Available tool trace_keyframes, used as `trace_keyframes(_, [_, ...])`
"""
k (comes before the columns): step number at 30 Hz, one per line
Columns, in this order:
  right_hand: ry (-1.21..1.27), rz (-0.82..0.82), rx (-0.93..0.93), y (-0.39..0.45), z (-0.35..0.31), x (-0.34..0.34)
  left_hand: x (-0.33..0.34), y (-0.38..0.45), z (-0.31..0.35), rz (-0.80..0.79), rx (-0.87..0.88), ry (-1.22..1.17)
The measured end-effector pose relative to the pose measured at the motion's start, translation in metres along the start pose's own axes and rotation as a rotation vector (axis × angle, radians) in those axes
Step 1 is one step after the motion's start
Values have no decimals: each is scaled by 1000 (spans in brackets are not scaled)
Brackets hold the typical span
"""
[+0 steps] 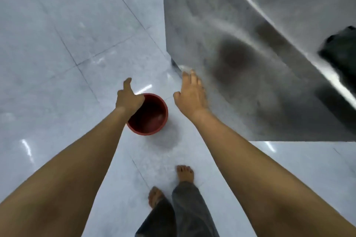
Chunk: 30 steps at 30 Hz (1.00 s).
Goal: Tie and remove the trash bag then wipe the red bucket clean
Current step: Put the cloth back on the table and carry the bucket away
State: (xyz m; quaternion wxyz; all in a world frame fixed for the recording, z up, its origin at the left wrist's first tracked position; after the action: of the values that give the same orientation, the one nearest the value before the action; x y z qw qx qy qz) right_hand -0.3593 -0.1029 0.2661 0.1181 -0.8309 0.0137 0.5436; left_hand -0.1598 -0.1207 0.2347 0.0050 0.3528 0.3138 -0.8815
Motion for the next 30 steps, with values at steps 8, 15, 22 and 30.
trace_keyframes(8, [-15,-377,51,40,41,219,84,92,-163,-115,-418,-273])
trace_keyframes(15, [126,-403,204,78,91,336,154,152,-248,-31,-572,-355])
trace_keyframes(22, [380,-519,382,72,102,387,197,158,-268,107,-553,-550])
trace_keyframes(30, [514,-514,615,27,113,364,198,105,-262,134,-517,-614])
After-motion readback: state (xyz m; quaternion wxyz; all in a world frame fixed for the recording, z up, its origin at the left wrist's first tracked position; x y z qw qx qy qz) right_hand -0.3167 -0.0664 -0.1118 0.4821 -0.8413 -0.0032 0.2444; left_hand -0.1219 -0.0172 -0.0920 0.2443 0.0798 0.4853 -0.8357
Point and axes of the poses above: each hand's wrist, its own y-axis towards the middle knuckle, its own x-axis out of the palm, z = x × y, the point moved 4 cm from there along y, towards the middle knuckle, and after that the axes turned 3 degrees about z, right-handed, at the moved point
